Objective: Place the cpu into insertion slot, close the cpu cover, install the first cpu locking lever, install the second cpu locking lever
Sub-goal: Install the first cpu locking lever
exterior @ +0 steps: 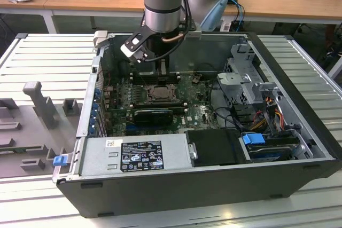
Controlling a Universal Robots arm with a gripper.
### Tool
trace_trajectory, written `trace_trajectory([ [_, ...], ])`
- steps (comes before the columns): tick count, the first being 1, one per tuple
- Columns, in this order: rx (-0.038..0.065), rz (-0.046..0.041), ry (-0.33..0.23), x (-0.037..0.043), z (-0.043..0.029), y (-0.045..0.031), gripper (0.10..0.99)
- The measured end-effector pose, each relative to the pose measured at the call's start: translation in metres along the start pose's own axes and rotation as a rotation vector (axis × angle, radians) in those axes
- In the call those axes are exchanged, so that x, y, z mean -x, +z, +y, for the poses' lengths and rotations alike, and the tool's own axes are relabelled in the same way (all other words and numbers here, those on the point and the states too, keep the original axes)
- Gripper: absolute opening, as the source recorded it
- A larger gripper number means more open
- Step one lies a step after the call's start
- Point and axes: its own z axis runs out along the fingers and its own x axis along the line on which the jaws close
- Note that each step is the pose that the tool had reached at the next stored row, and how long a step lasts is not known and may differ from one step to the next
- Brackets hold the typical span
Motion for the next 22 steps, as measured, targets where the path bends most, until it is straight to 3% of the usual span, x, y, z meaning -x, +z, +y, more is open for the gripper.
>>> trace_trajectory([
  [10,0.000,0.0000,0.000,-0.0005,0.0006,-0.0190,0.106],
  [22,0.000,0.0002,-0.001,-0.0010,0.0011,-0.0349,0.106],
])
